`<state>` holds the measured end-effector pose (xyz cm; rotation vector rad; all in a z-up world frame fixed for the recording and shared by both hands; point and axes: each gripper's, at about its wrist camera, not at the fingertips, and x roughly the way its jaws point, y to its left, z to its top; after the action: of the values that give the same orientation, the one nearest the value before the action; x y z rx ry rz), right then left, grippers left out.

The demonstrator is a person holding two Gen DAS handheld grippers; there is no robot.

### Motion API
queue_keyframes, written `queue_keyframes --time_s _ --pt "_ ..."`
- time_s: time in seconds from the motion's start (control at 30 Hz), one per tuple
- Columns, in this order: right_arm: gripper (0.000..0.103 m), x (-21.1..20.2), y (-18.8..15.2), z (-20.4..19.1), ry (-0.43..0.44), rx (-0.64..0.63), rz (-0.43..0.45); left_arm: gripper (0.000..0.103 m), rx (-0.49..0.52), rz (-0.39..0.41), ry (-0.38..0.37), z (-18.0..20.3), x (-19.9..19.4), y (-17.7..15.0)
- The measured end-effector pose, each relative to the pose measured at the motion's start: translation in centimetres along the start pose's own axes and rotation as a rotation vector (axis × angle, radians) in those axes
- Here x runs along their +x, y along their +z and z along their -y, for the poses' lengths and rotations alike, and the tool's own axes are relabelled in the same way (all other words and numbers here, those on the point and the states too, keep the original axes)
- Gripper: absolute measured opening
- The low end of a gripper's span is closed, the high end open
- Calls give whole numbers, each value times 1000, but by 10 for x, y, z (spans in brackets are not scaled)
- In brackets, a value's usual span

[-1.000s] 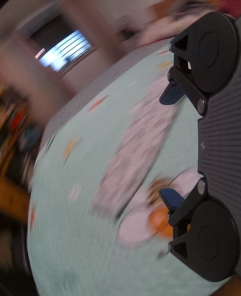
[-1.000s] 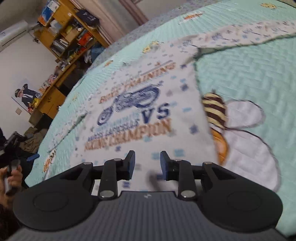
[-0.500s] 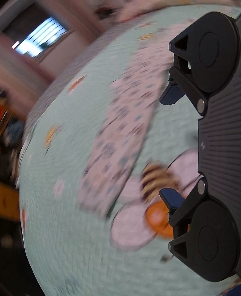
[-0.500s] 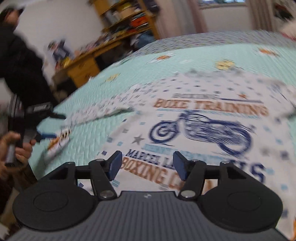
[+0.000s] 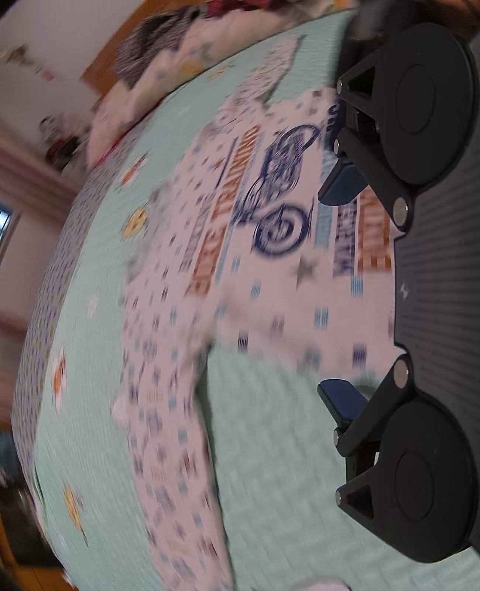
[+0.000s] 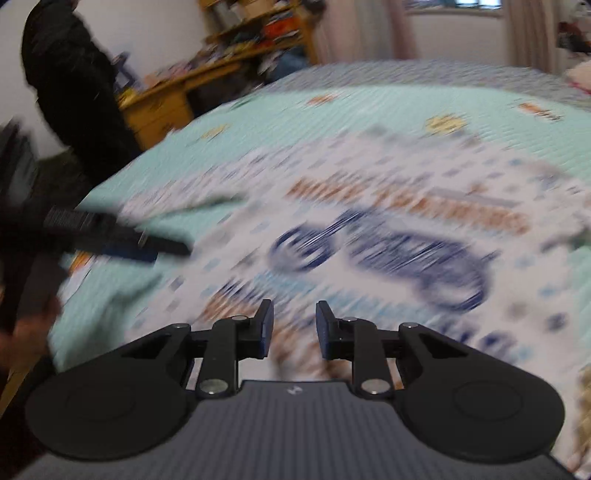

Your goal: Fold clothes

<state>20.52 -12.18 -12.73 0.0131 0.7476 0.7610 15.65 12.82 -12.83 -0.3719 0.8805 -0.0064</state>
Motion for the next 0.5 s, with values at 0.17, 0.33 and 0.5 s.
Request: queue_keyframes --time_s 0.17,0.33,0.5 --pt "27 22 18 51 -126 -52 -3 101 94 -67 46 22 30 -16" --pt "0 40 37 140 -190 93 2 102 195 -69 104 32 39 -28" --pt "8 45 71 149 -140 20 59 102 251 -66 155 41 43 -32"
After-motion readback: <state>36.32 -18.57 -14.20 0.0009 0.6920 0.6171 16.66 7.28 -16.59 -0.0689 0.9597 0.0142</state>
